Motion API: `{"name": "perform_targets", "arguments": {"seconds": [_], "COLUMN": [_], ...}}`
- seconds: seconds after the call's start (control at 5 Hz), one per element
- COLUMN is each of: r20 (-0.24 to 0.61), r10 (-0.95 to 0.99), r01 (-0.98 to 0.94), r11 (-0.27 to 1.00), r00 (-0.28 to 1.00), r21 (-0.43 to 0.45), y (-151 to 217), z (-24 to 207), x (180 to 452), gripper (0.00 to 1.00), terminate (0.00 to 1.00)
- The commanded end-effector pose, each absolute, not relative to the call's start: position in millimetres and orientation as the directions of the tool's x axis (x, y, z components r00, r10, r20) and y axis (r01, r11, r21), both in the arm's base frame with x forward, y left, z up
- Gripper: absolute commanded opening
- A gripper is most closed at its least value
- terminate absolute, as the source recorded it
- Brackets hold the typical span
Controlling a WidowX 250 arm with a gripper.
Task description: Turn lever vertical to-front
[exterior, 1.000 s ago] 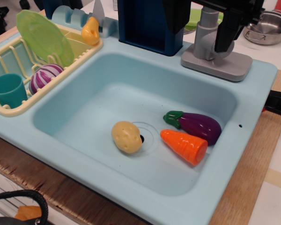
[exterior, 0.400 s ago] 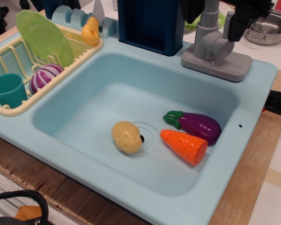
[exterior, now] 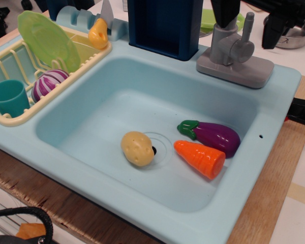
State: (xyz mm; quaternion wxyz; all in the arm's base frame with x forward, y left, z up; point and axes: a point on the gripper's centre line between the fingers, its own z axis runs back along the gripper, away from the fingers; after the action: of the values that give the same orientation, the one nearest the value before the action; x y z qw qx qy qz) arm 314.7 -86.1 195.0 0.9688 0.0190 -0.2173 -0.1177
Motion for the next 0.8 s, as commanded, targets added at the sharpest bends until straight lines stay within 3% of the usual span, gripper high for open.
{"name": "perform_targets", "arguments": {"seconds": [0.0, 0.2, 0.6], "r20": [0.456, 0.459, 0.453], "r10": [-0.229, -0.232, -0.216], "r01": [0.22, 0.217, 0.2], "r11": [0.973, 0.972, 0.976], "r00": [0.86, 0.858, 0.865], "r21": [0.074, 0.085, 0.084], "y": [-85.3, -83.6, -77.2], "z": [206.0, 205.4, 197.9], "x": [325.4, 329.1, 329.4], "gripper": [1.0, 0.0, 0.0], "terminate": [0.0, 0.0, 0.0]}}
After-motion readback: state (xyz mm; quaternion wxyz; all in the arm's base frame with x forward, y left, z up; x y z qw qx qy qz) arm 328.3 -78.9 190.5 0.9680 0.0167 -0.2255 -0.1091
